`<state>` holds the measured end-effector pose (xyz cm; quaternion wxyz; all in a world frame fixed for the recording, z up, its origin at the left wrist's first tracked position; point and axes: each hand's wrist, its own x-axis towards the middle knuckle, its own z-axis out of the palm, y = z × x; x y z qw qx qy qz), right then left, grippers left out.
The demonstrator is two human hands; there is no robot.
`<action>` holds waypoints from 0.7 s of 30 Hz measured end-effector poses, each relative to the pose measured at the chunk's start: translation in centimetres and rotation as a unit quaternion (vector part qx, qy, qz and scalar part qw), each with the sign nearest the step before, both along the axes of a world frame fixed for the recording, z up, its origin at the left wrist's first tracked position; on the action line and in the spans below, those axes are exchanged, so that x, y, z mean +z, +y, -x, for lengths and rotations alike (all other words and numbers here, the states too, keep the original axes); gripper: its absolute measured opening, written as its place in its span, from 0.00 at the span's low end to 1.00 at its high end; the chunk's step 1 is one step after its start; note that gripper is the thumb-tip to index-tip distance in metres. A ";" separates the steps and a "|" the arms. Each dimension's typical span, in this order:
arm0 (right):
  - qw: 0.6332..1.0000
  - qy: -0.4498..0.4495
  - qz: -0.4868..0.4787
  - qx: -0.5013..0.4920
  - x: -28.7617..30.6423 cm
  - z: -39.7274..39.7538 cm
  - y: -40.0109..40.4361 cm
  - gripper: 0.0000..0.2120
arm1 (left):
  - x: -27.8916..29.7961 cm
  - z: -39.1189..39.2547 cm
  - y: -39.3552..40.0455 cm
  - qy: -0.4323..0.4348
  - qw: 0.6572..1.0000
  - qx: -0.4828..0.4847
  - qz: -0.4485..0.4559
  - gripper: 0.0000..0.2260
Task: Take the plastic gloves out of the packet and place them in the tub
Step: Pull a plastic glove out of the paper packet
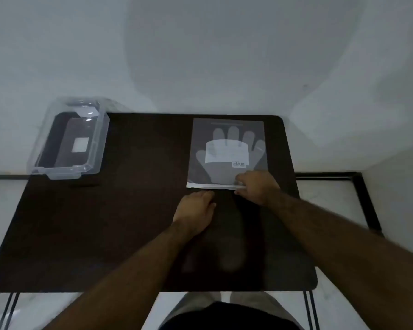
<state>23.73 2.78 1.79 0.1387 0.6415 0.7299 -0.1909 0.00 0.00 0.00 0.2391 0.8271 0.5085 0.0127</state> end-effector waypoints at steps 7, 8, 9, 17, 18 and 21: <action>0.999 0.039 0.017 0.028 -0.4 -1.8 1.3 0.12 | -0.8 -2.7 0.2 -0.011 1.000 0.000 -0.018 0.14; 0.998 0.045 0.018 0.031 -0.2 -1.9 1.4 0.12 | -0.9 -3.0 0.3 -0.018 0.999 0.011 -0.033 0.14; 0.998 0.051 0.022 0.034 -0.4 -2.1 1.6 0.13 | -1.0 -3.4 0.3 -0.021 0.999 0.015 -0.036 0.13; 0.993 0.099 0.057 0.038 -1.4 -3.8 3.6 0.11 | -2.1 -6.1 2.2 -0.013 0.993 0.048 -0.108 0.11; 0.993 0.100 0.059 0.038 -1.4 -3.9 3.8 0.11 | -2.3 -6.4 2.3 -0.001 0.993 0.057 -0.106 0.12; 0.992 0.110 0.052 0.037 -1.9 -4.2 4.1 0.11 | -2.7 -6.8 2.5 0.029 0.992 0.082 -0.092 0.13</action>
